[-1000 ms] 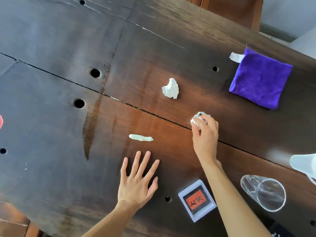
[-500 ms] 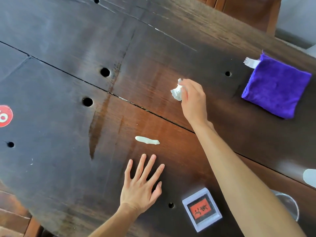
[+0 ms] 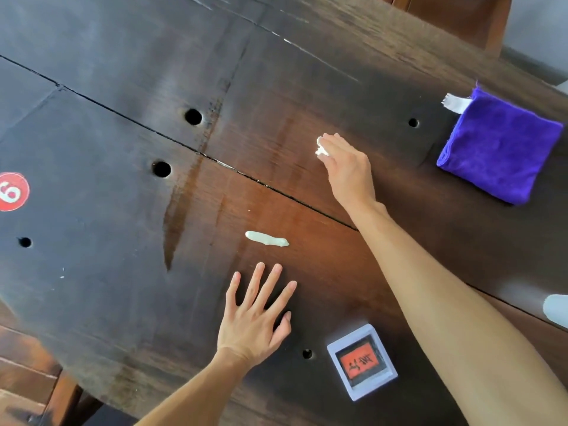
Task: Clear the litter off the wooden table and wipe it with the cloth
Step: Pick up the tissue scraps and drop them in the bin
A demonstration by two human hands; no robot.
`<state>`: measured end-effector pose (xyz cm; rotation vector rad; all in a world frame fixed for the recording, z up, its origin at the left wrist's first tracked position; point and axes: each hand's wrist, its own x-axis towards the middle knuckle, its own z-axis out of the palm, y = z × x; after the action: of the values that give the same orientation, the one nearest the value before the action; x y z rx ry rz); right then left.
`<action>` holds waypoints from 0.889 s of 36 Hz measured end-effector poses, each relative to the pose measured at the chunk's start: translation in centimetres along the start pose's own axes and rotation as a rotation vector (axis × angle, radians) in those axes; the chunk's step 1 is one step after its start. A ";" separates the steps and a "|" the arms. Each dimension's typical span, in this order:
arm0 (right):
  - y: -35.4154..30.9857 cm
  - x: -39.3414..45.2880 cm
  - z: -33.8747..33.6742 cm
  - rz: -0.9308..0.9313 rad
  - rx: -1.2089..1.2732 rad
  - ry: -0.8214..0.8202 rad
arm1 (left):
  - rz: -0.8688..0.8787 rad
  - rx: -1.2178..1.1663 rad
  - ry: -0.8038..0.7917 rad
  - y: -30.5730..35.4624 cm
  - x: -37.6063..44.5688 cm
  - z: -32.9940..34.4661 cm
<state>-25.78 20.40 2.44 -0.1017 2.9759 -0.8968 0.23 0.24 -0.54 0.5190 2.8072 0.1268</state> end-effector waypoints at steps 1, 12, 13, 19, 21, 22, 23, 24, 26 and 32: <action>-0.2 -0.3 -0.7 0.029 0.048 0.000 | 0.000 -0.001 -0.007 0.0 0.0 0.0; -2.5 -7.9 -6.9 0.134 0.182 0.099 | -0.022 -0.034 -0.080 0.0 -0.1 -0.8; -2.7 -8.7 -7.6 0.129 0.182 0.111 | -0.024 -0.042 -0.096 0.0 -0.1 -1.0; -4.9 -13.5 -11.0 0.150 0.199 0.154 | -0.028 -0.106 -0.207 -0.4 -0.1 -2.8; -5.6 -15.0 -11.9 0.164 0.196 0.155 | -0.023 -0.124 -0.259 -0.5 -0.1 -4.1; -6.0 -15.7 -12.3 0.167 0.197 0.160 | -0.026 -0.131 -0.287 -0.5 -0.1 -4.9; -6.4 -16.5 -12.7 0.170 0.204 0.168 | -0.025 -0.137 -0.315 -0.6 0.0 -5.7; -6.8 -17.1 -13.2 0.172 0.213 0.179 | -0.023 -0.153 -0.344 -0.6 0.1 -6.5; -7.5 -18.3 -13.9 0.187 0.222 0.193 | -0.037 -0.224 -0.402 -0.7 0.8 -8.3; -9.7 -21.7 -16.2 0.211 0.198 0.212 | -0.001 -0.203 -0.424 -0.2 1.9 -15.4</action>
<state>-4.42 22.84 21.60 0.3249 2.9840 -1.2335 -6.06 0.22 13.69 0.4371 2.3501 0.2648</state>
